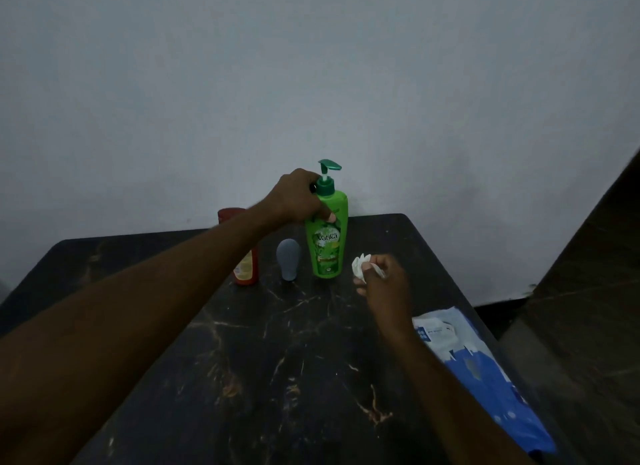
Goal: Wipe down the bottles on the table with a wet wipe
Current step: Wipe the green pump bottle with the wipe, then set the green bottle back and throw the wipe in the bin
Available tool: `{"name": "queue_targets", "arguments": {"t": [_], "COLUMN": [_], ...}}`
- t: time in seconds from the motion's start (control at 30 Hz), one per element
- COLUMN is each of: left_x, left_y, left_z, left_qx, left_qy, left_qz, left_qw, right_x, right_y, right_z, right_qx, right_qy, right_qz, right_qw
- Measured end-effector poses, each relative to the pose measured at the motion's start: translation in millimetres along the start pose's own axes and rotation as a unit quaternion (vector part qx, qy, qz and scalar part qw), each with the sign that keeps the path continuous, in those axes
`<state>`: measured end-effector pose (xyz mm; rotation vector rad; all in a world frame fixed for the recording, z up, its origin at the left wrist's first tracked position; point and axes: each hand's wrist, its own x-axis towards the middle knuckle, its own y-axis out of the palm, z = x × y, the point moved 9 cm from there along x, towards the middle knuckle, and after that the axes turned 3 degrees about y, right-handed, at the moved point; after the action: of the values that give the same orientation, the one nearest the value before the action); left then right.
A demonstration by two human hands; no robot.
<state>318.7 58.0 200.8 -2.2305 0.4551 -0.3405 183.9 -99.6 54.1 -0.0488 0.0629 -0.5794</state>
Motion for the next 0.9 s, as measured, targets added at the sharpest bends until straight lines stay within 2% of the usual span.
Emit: {"name": "queue_targets", "arguments": {"t": [0.27,0.47,0.63,0.9], "left_x": [23.5,26.2,25.2,6.2], "left_y": [12.3,16.6,21.8,9.7], "left_z": [2.8,9.3,3.8,5.1], "left_qx": [0.025,0.024,0.014,-0.032], "left_qy": [-0.017,-0.023,-0.027,-0.092], "left_qz": [0.032,0.024,0.043,0.062], "left_qw": [0.999,0.999,0.999,0.993], "right_x": [17.4,17.6,12.4,-2.0], "right_y": [-1.2,-10.3,-15.7,-30.8], "right_z": [34.7,50.7,68.6,109.0], "right_qx": [-0.015,-0.022,-0.022,-0.035], "right_qy": [0.035,0.066,0.070,0.034], "right_qz": [-0.020,-0.028,-0.040,-0.055], "right_qw": [0.999,0.997,0.996,0.997]}}
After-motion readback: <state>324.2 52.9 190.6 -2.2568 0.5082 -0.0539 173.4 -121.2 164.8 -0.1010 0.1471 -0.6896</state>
